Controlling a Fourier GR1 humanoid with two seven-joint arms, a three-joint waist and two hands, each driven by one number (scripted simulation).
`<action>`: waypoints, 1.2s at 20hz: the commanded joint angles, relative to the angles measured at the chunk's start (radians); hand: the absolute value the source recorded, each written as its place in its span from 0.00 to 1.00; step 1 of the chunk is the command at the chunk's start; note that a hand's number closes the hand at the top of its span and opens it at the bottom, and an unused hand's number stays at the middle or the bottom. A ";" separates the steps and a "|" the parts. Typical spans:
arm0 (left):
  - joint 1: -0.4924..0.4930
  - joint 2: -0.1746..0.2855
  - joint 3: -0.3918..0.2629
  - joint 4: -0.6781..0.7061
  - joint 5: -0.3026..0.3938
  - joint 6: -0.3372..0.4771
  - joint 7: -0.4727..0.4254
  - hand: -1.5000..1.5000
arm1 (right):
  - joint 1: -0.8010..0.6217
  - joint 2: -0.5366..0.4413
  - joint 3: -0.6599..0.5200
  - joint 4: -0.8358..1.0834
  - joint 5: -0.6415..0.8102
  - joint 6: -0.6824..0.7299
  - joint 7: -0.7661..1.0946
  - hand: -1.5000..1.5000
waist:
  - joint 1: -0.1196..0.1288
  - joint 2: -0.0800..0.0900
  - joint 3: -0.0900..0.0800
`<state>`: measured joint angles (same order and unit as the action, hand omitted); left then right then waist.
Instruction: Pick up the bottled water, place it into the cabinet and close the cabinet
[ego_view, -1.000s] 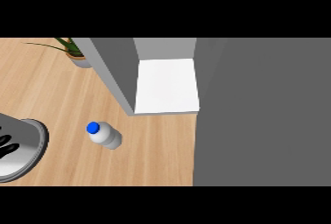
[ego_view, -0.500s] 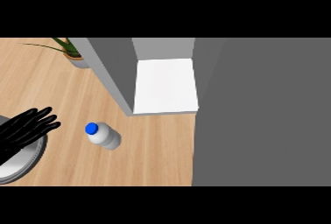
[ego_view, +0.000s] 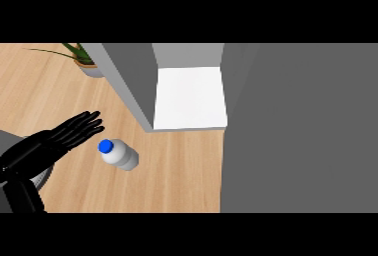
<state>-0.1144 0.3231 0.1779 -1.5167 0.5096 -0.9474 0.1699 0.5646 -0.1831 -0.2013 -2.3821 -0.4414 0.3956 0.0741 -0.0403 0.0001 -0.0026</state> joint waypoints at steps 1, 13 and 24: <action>-0.047 -0.062 0.017 0.101 -0.185 0.000 -0.092 0.00 | 0.080 0.001 -0.023 -0.183 -0.181 0.001 0.056 0.00 | -0.005 0.000 -0.001; -0.161 -0.061 -0.014 0.422 -0.515 0.042 -0.392 0.00 | 0.111 -0.026 -0.065 -0.131 -0.240 0.059 -0.009 0.00 | -0.003 0.004 -0.001; -0.213 -0.129 -0.087 0.747 -0.689 0.204 -0.701 0.00 | 0.147 -0.016 -0.017 -0.164 -0.185 0.042 -0.041 0.00 | -0.009 0.010 -0.003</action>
<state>-0.2878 0.2184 0.0996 -0.9023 -0.1517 -0.7403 -0.4083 0.6787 -0.2056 -0.2137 -2.3698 -0.5219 0.4833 -0.0324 -0.0492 0.0065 -0.0049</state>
